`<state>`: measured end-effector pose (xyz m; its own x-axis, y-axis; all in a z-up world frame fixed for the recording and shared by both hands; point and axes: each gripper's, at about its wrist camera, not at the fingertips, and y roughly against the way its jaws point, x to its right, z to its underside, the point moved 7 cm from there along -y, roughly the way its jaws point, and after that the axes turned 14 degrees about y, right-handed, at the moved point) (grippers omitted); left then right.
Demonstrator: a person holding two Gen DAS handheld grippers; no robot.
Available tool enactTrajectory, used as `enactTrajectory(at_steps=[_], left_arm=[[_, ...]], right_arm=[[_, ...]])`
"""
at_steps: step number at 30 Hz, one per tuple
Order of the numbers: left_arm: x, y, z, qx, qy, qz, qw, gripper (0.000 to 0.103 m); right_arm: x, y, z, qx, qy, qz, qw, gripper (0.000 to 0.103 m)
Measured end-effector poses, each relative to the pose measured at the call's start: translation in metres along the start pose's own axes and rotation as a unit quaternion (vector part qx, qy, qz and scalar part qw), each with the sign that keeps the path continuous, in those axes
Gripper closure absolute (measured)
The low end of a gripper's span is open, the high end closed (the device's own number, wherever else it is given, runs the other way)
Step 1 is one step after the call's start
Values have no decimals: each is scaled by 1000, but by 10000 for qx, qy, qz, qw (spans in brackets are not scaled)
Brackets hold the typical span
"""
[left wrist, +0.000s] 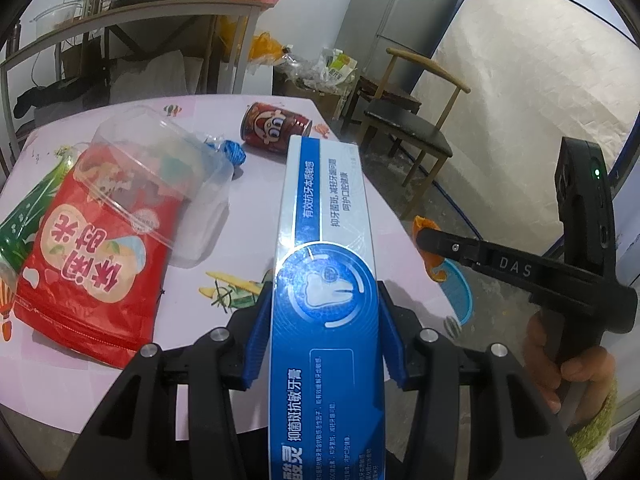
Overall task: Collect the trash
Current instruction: 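Lift the orange peel and toothpaste box and turn toward the wastebasket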
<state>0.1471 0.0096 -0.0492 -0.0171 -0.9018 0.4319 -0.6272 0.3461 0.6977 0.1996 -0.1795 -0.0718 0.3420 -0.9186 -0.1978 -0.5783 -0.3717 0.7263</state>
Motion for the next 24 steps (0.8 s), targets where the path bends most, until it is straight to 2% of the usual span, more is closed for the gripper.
enactTrajectory(at_steps=[12, 24], left_arm=[[22, 9, -21, 232, -37, 278, 9993, 56], [59, 15, -46, 461, -132, 608, 9970, 56]], right_arm=[[12, 29, -8, 337, -196, 73, 9992, 92], [29, 50, -13, 596, -414, 180, 9972, 92]])
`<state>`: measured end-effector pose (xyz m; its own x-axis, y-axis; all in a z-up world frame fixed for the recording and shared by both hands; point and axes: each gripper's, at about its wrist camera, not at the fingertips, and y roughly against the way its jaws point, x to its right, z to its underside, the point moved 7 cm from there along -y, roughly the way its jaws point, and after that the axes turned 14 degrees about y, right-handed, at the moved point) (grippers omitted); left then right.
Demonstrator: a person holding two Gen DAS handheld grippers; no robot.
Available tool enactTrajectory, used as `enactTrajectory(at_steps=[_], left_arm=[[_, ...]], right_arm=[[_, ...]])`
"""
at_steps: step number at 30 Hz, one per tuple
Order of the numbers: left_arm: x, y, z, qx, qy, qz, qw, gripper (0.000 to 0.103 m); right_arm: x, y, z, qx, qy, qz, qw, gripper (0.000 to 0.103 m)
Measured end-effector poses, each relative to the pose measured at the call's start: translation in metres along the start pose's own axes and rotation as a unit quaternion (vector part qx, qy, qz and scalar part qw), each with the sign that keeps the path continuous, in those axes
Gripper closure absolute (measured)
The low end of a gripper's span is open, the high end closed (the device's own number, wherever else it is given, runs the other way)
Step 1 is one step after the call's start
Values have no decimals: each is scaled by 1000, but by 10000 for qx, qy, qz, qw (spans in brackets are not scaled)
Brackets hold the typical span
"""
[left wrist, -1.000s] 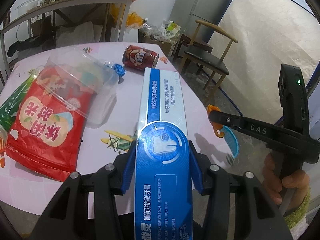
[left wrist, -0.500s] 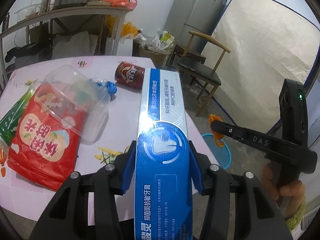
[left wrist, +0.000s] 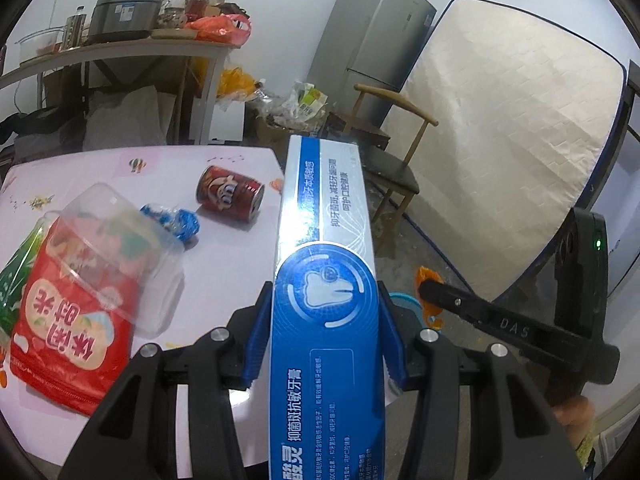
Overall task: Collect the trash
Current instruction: 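Lift the orange peel and toothpaste box and turn toward the wastebasket, then open both tools over the wastebasket to drop the peel and box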
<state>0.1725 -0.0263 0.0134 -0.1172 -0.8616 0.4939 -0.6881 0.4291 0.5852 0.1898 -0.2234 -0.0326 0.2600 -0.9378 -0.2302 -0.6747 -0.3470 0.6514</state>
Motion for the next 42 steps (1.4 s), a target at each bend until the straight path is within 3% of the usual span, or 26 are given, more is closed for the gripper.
enactTrajectory(at_steps=[15, 24, 31, 34, 37, 42], left_arm=[[48, -24, -15, -199, -195, 228, 9994, 56], [95, -63, -15, -679, -411, 485, 9957, 56], [147, -132, 11, -1761, -564, 861, 9790, 56], [167, -171, 35, -2338, -681, 814, 9665, 56], [181, -213, 65, -2909, -728, 672, 9516, 56], [201, -272, 92, -3404, -556, 442, 9376, 56]], right_arm=[[45, 28, -4, 346, -546, 107, 9979, 92], [118, 67, 26, 644, -1400, 518, 9867, 92], [188, 88, 74, 602, -2426, 834, 9646, 92], [215, 83, 97, 530, -2882, 826, 9525, 92], [239, 62, 120, 337, -3422, 519, 9376, 92], [276, 24, 129, 38, -3842, 294, 9228, 92]])
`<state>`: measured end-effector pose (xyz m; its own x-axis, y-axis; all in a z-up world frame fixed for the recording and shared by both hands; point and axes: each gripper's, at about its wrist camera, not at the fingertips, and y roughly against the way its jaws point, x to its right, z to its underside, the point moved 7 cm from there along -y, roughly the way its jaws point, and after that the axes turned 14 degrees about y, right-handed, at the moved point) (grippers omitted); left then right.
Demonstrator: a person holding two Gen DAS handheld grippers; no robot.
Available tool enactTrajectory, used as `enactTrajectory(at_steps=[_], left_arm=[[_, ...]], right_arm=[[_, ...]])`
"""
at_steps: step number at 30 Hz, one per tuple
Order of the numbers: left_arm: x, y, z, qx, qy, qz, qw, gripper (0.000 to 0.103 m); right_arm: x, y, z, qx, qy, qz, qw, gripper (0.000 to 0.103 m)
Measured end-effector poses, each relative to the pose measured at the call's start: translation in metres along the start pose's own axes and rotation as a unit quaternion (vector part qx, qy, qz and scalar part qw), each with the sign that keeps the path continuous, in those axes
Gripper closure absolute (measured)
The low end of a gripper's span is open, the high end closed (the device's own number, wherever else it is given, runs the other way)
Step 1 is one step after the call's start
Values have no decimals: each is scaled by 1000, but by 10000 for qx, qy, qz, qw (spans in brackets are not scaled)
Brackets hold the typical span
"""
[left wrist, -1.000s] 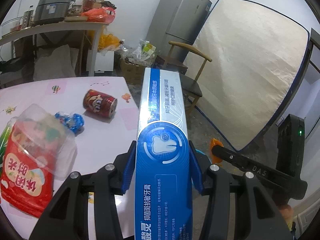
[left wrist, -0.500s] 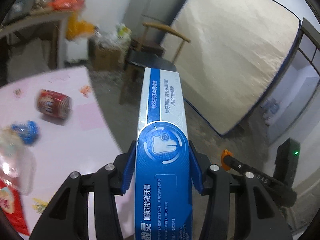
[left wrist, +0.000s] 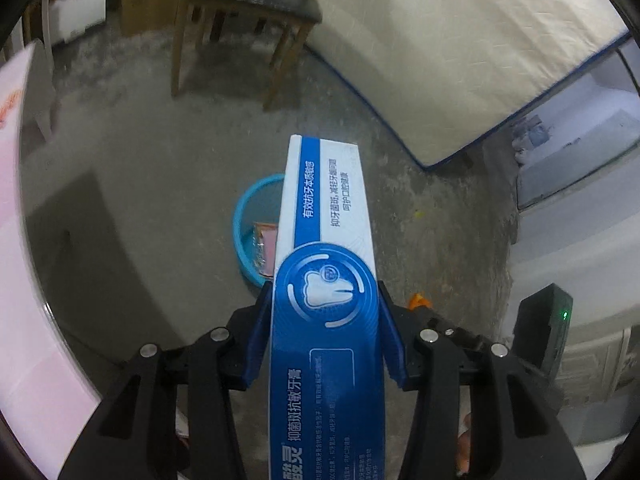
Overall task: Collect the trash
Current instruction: 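Open both tools over the wastebasket to drop the peel and box, then reach the right tool back to the red can on the table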
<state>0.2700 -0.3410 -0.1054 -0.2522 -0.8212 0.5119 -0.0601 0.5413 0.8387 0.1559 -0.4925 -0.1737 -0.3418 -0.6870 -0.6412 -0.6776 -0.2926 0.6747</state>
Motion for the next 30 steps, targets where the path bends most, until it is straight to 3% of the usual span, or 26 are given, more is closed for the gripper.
enactTrajectory(at_steps=[2, 3, 4, 6, 11, 17, 26, 30], left_arm=[[15, -23, -18, -125, 62, 8, 9999, 55], [19, -30, -24, -157, 89, 26, 9998, 48], [23, -44, -34, -216, 151, -29, 9996, 31], [15, -55, -49, -52, 291, -334, 9990, 23], [-10, -50, -43, -21, 454, -382, 9982, 23], [-31, -8, -33, 446, 101, -523, 9976, 23], [-36, 66, -3, 947, -238, -199, 9950, 23], [-46, 115, 25, 1420, -464, -112, 9887, 21]], right_arm=[[8, -6, -17, 16, -107, 10, 9999, 88], [12, -11, -26, 37, -134, 36, 9999, 84], [19, -20, -38, 57, -158, 107, 9998, 65], [39, -40, -53, 53, -235, 338, 9991, 46], [81, -88, -40, -387, -327, 835, 9952, 46], [97, -94, -14, -565, -299, 1038, 9925, 48], [85, -47, -7, -238, 38, 1133, 9933, 48], [63, -15, -8, 25, 297, 969, 9948, 46]])
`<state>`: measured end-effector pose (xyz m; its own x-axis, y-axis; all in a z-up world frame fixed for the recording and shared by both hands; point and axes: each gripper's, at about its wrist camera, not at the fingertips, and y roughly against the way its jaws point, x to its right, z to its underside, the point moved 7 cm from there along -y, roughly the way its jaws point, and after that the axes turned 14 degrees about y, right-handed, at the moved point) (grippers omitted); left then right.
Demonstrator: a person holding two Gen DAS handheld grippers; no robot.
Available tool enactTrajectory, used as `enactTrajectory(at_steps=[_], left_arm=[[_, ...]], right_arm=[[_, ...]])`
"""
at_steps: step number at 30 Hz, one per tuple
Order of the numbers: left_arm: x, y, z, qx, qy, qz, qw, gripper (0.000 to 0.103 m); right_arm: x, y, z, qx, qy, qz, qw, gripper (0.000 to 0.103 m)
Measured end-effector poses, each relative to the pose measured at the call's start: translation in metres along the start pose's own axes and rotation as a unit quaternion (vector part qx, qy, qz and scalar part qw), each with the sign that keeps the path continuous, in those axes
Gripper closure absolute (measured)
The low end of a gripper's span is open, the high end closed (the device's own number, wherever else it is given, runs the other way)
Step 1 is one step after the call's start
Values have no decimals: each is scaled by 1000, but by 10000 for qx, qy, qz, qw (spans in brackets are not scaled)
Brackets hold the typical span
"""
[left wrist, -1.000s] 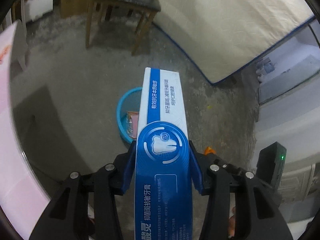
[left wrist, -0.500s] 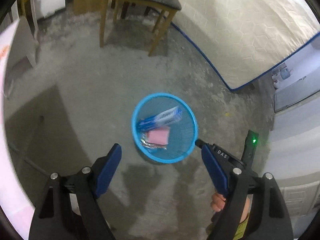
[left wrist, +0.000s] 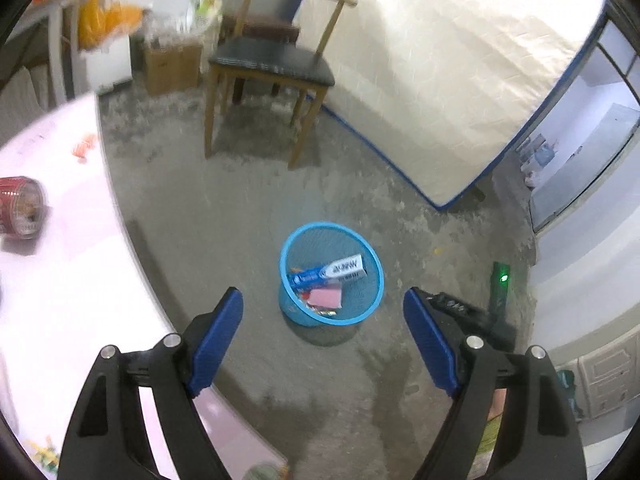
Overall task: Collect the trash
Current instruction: 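Reach the right tool back to the red can on the table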
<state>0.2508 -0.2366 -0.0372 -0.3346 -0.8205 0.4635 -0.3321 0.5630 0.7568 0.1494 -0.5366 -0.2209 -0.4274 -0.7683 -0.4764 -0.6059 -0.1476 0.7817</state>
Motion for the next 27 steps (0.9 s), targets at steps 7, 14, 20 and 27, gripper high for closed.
enactTrajectory(at_steps=[7, 14, 20, 27], left_arm=[[-63, 83, 30, 855, -4, -175, 9962, 9], [-150, 159, 74, 1593, 344, -698, 9842, 6], [-211, 200, 116, 1924, 804, -865, 9742, 6], [-252, 223, 133, 2222, 1208, -820, 9640, 6]], right_arm=[[-104, 62, -25, 511, 1572, -419, 9854, 36], [-285, 90, -7, 782, 3581, -1419, 9195, 26], [-421, 43, 38, 444, 4889, -1798, 8525, 19], [-528, -32, 52, 164, 5795, -1348, 8036, 18]])
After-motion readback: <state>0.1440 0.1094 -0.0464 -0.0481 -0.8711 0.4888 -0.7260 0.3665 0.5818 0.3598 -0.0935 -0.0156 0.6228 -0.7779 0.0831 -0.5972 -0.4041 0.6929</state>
